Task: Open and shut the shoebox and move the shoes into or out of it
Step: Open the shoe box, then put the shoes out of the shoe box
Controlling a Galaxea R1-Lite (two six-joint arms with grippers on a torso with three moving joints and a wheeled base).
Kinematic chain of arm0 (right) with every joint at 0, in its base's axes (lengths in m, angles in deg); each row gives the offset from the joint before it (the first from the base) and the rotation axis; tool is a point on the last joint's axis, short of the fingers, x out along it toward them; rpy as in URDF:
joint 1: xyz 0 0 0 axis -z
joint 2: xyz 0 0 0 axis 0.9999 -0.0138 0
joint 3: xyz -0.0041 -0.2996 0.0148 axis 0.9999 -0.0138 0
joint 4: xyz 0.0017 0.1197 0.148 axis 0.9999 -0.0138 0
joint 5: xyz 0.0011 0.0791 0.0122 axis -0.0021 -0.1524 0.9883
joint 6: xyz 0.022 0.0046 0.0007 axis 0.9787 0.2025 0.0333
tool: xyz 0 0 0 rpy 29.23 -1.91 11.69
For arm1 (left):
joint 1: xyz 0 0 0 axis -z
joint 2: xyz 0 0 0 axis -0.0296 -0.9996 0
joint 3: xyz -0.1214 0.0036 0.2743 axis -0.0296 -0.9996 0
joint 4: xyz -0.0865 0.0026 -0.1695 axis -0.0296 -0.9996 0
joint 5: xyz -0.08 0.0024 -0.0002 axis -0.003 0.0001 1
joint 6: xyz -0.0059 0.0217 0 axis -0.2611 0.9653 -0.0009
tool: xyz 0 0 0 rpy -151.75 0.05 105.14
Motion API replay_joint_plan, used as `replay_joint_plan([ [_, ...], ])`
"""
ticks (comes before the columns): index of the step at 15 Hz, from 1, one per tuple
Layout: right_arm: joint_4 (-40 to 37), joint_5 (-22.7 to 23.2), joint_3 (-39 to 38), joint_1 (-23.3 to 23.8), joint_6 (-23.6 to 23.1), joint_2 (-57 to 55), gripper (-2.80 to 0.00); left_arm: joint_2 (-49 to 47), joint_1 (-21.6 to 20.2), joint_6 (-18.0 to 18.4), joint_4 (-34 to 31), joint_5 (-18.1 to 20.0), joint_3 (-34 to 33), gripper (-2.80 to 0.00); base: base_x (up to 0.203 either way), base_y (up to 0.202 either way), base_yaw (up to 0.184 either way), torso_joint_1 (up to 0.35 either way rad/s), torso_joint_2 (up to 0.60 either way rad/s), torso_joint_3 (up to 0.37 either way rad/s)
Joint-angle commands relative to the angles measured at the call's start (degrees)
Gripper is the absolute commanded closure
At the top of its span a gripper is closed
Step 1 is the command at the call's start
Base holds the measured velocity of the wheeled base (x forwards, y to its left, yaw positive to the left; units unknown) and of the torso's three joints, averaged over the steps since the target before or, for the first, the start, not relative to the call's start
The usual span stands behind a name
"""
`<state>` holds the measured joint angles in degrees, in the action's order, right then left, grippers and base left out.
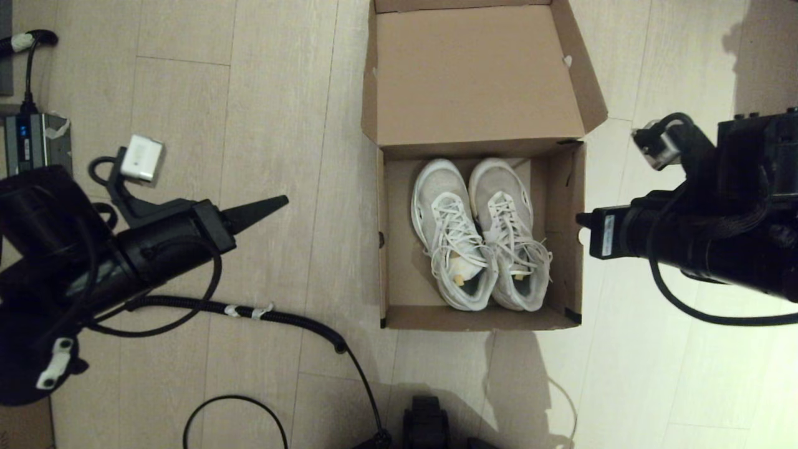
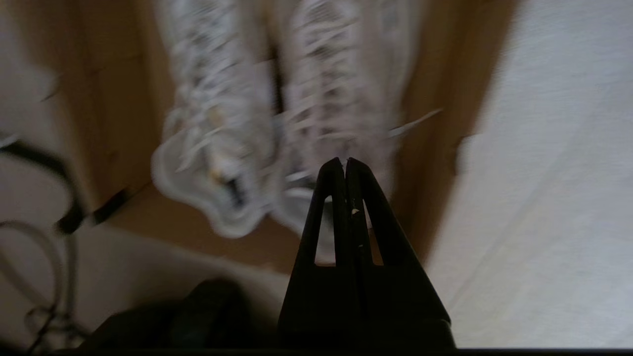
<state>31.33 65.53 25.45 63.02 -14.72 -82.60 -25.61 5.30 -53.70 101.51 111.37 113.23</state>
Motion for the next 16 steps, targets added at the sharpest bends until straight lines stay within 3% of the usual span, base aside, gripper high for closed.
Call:
replay_joint_plan([
  [1, 0.2, -0.1, -1.4, -4.6, 1.2, -1.9, 0.0, 8.3, -2.4, 1.3, 0.2, -2.0, -1.2, 0.0, 0.0, 0.0, 0.0, 0.0, 0.0, 0.0],
  [4, 1.1, -0.3, -7.3, -11.6, 6.4, -0.2, 0.0, 19.3, -9.0, 2.2, 0.0, -5.6, -9.7, 0.0, 0.0, 0.0, 0.0, 0.0, 0.0, 0.0],
  [7, 6.0, -0.1, -15.0, -13.0, 7.8, 0.1, 0.0, 28.7, -15.0, 3.2, -0.9, -6.6, -17.6, 0.0, 0.0, 0.0, 0.0, 0.0, 0.0, 0.0],
  [11, 23.1, -1.2, -21.3, -12.8, 3.0, -10.7, 0.0, 36.0, -16.2, 7.0, -13.6, -6.9, -18.8, 0.0, 0.0, 0.0, 0.0, 0.0, 0.0, 0.0],
  [13, 33.6, -4.7, -22.1, -12.4, 0.0, -18.5, 0.0, 35.0, -16.2, 8.7, -14.3, -6.9, -18.4, 0.0, 0.0, 0.0, 0.0, 0.0, 0.0, 0.0],
  [14, 40.9, -6.0, -22.6, -12.1, -2.3, -21.7, -0.43, 34.2, -16.2, 9.2, -14.3, -6.8, -18.4, 0.0, 0.0, 0.0, 0.0, 0.0, 0.0, 0.0],
  [15, 46.1, -7.0, -23.0, -11.9, -5.0, -23.2, -2.8, 34.0, -16.2, 9.5, -14.3, -6.8, -18.2, 0.0, 0.0, 0.0, 0.0, 0.0, 0.0, 0.0],
  [16, 47.4, -8.0, -22.8, -11.5, -6.3, -23.7, -2.8, 33.9, -16.2, 9.6, -14.3, -6.8, -18.2, 0.0, 0.0, 0.0, 0.0, 0.0, 0.0, 0.0],
])
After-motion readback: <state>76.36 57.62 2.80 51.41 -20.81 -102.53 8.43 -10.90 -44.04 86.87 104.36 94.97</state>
